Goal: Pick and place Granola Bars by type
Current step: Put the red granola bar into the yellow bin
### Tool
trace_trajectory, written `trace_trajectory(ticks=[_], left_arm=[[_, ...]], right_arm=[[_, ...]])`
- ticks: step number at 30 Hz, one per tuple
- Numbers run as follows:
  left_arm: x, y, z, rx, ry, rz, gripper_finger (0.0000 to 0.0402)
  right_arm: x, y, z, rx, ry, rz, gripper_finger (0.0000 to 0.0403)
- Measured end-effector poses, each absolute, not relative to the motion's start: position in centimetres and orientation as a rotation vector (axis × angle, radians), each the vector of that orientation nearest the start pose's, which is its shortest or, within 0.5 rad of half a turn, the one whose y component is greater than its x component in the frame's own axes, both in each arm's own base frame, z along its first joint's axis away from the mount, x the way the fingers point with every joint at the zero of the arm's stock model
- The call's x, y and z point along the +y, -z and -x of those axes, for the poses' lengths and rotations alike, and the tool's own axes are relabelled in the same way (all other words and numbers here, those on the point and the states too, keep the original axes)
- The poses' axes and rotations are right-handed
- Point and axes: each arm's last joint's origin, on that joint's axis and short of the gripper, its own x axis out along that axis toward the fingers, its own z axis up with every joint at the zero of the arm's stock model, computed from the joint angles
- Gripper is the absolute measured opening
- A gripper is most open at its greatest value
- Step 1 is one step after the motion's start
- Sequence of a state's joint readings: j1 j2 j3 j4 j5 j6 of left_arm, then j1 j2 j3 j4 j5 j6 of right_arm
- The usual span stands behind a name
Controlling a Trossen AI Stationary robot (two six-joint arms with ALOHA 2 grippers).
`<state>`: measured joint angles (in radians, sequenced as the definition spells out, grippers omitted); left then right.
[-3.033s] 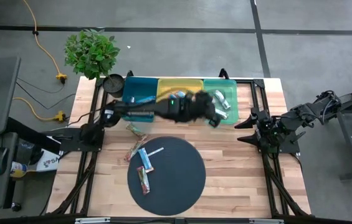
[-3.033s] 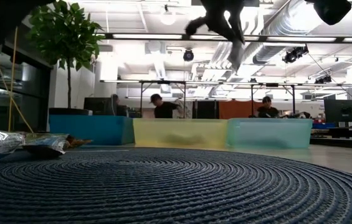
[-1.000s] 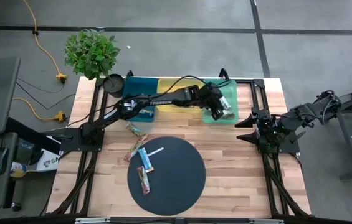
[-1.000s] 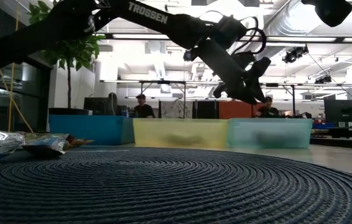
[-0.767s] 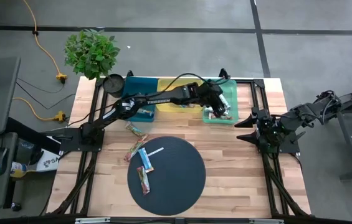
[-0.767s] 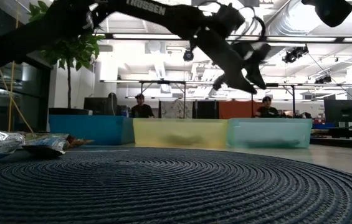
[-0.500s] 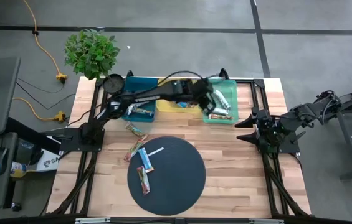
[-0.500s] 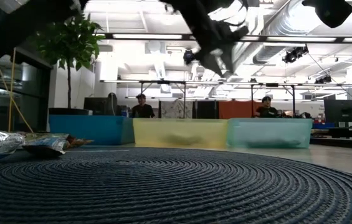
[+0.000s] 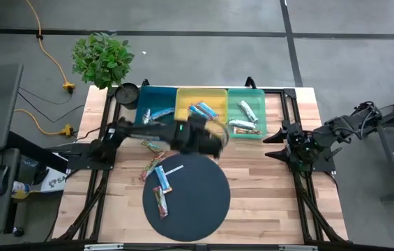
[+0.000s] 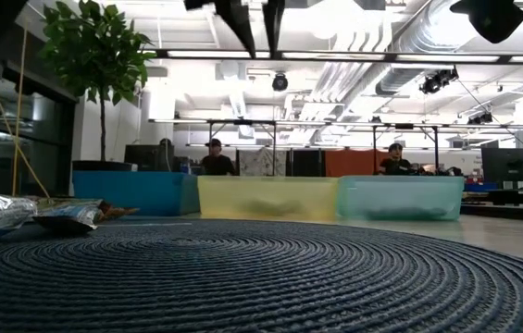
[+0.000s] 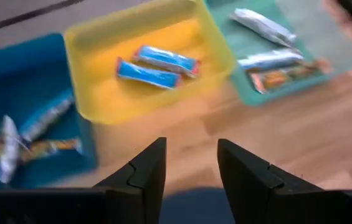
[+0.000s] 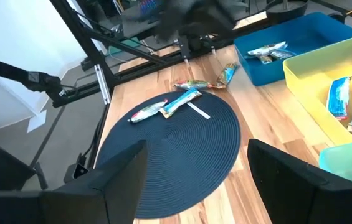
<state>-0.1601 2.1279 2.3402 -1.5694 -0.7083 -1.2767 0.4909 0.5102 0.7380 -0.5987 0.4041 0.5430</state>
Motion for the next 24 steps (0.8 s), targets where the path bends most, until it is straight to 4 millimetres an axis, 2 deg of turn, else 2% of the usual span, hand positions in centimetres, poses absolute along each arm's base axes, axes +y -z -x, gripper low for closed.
trace_trajectory(ticks=[4,6,10,14,17,20,24], left_arm=[[-8.3,-35.2,-39.3,0.645,-1.094,0.635,0.014],[-9.7,-34.5,-38.9,0.635,-1.111,0.682,0.014],[-12.6,-31.8,-38.4,0.706,-1.142,0.775,0.014],[-15.9,-28.9,-36.7,0.793,-1.229,0.911,0.014],[-18.6,-27.3,-35.2,0.765,-1.304,1.001,0.014],[-20.2,-26.8,-34.4,0.88,-1.292,1.056,0.014],[-21.2,-26.8,-34.1,0.879,-1.263,1.084,0.014]], right_arm=[[3.9,-31.2,-9.6,0.351,-0.001,-0.371,0.026],[3.9,-31.2,-9.6,0.355,-0.006,-0.369,0.026],[3.9,-31.2,-9.6,0.357,-0.013,-0.366,0.026],[3.9,-31.1,-9.6,0.364,-0.026,-0.367,0.026],[3.9,-31.1,-9.6,0.365,-0.031,-0.356,0.026],[3.9,-31.1,-9.6,0.365,-0.032,-0.352,0.026],[3.9,-31.1,-9.6,0.365,-0.032,-0.349,0.026]])
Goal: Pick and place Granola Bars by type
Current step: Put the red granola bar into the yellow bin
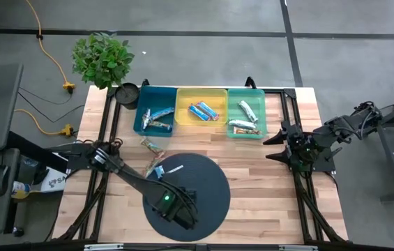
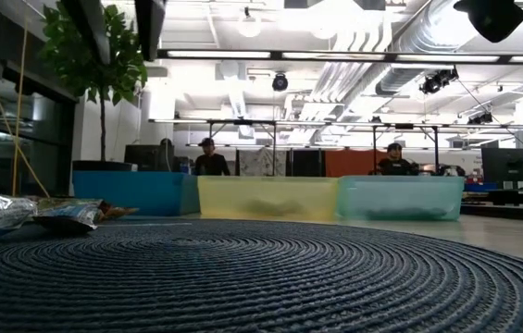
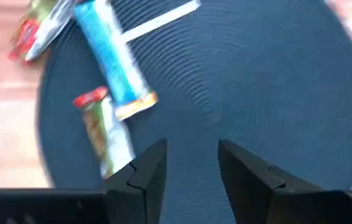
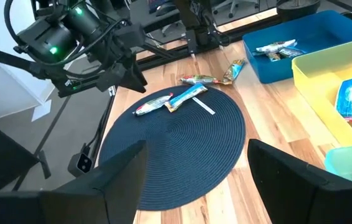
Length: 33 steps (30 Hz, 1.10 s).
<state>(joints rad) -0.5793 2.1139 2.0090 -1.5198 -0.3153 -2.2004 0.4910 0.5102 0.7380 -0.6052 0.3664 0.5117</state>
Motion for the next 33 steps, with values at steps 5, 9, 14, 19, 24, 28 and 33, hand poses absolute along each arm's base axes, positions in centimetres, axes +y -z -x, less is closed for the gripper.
trace_trajectory(ticks=[5,9,14,19,24,28,33], left_arm=[[-21.6,-26.8,-33.3,0.951,-1.314,1.086,0.0123],[-21.7,-26.7,-33.2,0.958,-1.319,1.077,0.0084],[-22.3,-25.9,-32.4,1.027,-1.342,1.061,0.0025],[-22.8,-25.5,-32.1,1.059,-1.353,1.081,0.0006],[-23.2,-25.4,-32.1,1.066,-1.329,1.117,0.0037],[-23.4,-25.4,-32.3,1.067,-1.318,1.147,0.0074],[-23.4,-25.4,-32.3,1.065,-1.318,1.161,0.0134]], right_arm=[[4.0,-31.1,-9.6,0.369,-0.043,-0.352,0.026],[4.0,-31.1,-9.5,0.377,-0.064,-0.358,0.026],[4.1,-31.1,-9.5,0.384,-0.081,-0.372,0.026],[4.1,-31.1,-9.5,0.394,-0.097,-0.389,0.026],[4.1,-31.1,-9.5,0.396,-0.097,-0.388,0.026],[4.1,-31.1,-9.5,0.396,-0.097,-0.388,0.026],[4.1,-31.1,-9.5,0.396,-0.096,-0.388,0.026]])
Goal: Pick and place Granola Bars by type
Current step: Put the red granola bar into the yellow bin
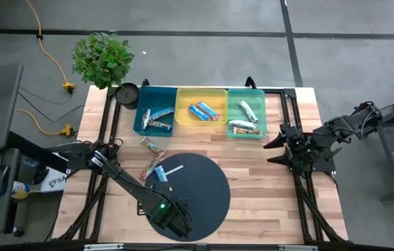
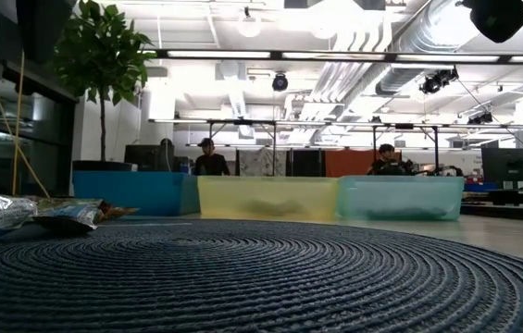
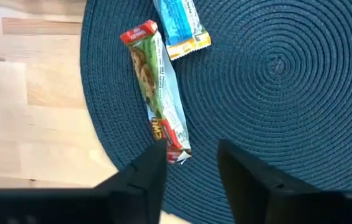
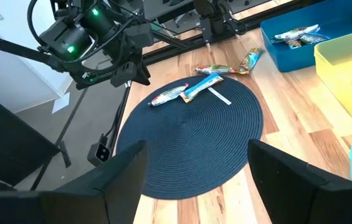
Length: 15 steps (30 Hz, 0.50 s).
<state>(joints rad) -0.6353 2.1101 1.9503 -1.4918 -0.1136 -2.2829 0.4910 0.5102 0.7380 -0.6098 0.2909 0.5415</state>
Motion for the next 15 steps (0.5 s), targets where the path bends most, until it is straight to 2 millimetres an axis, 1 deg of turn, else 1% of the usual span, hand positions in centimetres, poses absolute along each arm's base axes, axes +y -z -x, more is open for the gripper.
trace_trajectory(ticks=[4,8,11,15], left_arm=[[-23.3,-25.2,-32.1,1.074,-1.34,1.143,0.0181],[-23.1,-23.3,-31.8,1.103,-1.402,1.116,0.0214],[-22.8,-22.1,-32.2,1.102,-1.395,1.152,0.0224],[-22.5,-20.6,-32.4,1.096,-1.395,1.174,0.0225]], right_arm=[[4.1,-31.1,-9.5,0.397,-0.097,-0.388,0.026],[4.1,-31.1,-9.5,0.397,-0.098,-0.389,0.026],[4.2,-31.1,-9.5,0.398,-0.099,-0.397,0.026],[4.2,-31.1,-9.5,0.401,-0.102,-0.412,0.026]])
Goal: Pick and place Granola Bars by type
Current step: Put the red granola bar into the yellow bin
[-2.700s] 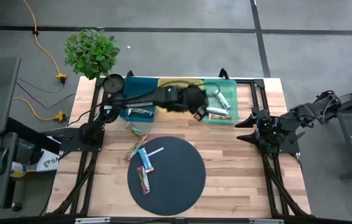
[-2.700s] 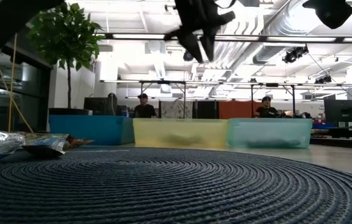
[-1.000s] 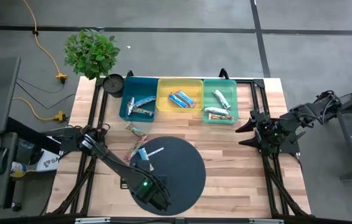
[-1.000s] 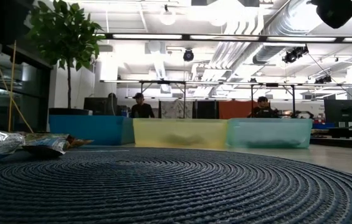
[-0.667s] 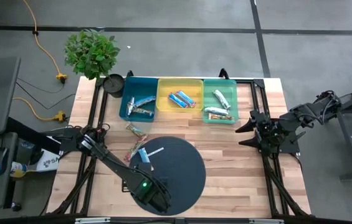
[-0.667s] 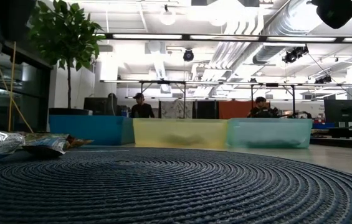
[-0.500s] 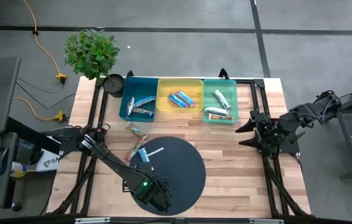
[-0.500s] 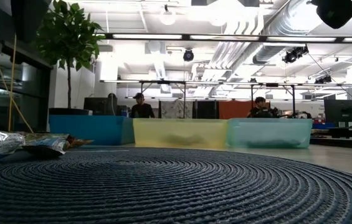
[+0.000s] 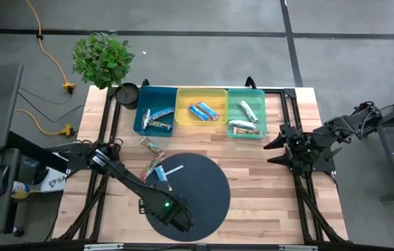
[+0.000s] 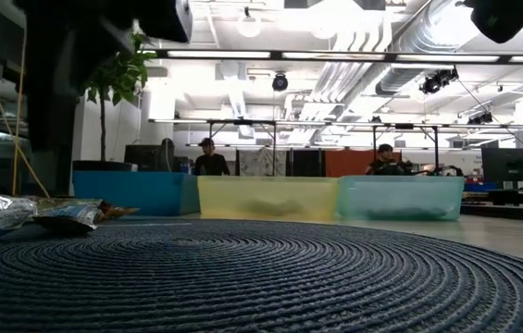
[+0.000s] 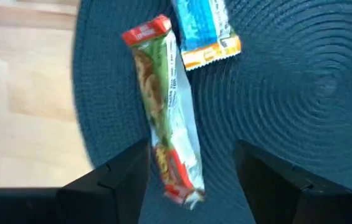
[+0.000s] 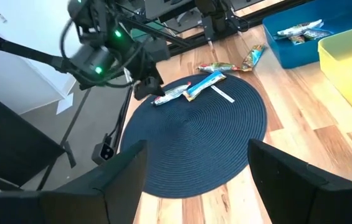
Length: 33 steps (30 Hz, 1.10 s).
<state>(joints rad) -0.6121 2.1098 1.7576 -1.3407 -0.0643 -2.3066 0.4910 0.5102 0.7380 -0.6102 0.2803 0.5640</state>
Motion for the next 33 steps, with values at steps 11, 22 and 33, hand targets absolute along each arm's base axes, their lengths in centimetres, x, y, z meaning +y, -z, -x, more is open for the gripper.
trace_trajectory(ticks=[11,22,33], left_arm=[[-20.8,-18.9,-30.4,1.123,-1.368,1.261,0.0225],[-17.7,-20.3,-28.1,1.042,-1.194,1.472,0.0225],[-16.8,-19.8,-27.4,1.104,-1.243,1.468,0.0225]], right_arm=[[4.3,-31.0,-9.5,0.423,-0.135,-0.451,0.026],[4.3,-31.0,-9.4,0.429,-0.139,-0.457,0.026],[4.3,-30.9,-9.4,0.432,-0.135,-0.452,0.026]])
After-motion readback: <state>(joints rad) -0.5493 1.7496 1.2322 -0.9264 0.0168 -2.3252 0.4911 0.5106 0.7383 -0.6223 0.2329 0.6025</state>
